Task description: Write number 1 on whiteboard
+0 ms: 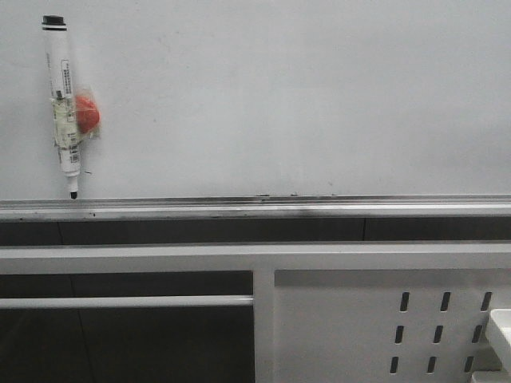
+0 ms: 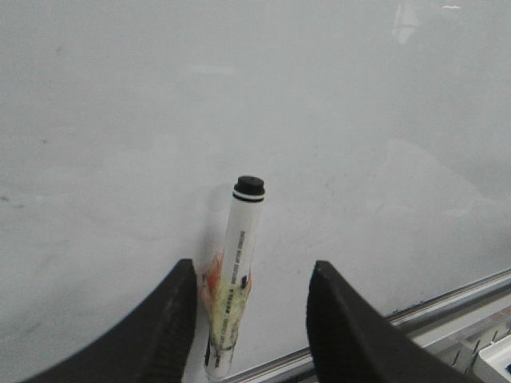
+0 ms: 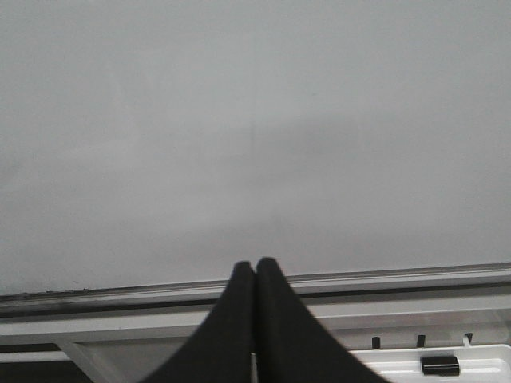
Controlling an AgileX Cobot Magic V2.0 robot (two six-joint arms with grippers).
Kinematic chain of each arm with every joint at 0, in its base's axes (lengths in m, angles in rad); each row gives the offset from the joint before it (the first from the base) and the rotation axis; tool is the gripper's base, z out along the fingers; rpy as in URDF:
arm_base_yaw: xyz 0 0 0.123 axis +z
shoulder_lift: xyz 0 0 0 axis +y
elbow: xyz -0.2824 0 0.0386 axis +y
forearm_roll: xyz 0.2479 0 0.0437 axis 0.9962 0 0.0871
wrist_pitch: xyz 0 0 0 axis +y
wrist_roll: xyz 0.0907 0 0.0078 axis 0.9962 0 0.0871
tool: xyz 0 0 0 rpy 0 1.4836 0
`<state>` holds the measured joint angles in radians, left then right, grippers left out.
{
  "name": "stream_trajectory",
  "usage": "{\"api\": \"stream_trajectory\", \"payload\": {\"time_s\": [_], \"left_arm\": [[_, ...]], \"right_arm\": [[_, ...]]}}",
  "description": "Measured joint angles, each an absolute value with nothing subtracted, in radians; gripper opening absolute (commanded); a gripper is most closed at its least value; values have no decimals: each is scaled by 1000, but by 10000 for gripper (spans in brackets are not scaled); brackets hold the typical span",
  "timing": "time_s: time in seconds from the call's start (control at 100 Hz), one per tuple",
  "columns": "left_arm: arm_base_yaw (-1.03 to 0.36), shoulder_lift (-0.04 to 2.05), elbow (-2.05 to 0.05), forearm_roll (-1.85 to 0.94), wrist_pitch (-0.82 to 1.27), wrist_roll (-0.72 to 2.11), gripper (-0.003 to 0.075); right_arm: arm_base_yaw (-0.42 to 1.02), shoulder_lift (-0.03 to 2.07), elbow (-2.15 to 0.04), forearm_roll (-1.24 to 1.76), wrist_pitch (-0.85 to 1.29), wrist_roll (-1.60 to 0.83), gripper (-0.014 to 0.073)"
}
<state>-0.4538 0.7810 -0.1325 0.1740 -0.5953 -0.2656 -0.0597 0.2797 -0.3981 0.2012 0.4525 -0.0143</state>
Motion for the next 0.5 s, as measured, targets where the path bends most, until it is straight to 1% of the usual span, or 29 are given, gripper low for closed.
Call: {"api": "stream_trajectory", "payload": {"time_s": [0.17, 0.24, 0.36, 0.5], "left_arm": [[-715, 816, -118, -241, -585, 144, 287], [-799, 857, -116, -394, -612, 262, 288], [-925, 962, -94, -552, -746, 336, 288], [-969, 1098, -83, -663, -885, 350, 288]], "right_arm": [[-60, 280, -398, 201, 453, -14, -69], [-60, 280, -398, 201, 453, -14, -69], [-60, 280, -398, 201, 453, -14, -69], [-60, 280, -398, 201, 453, -14, -69]]}}
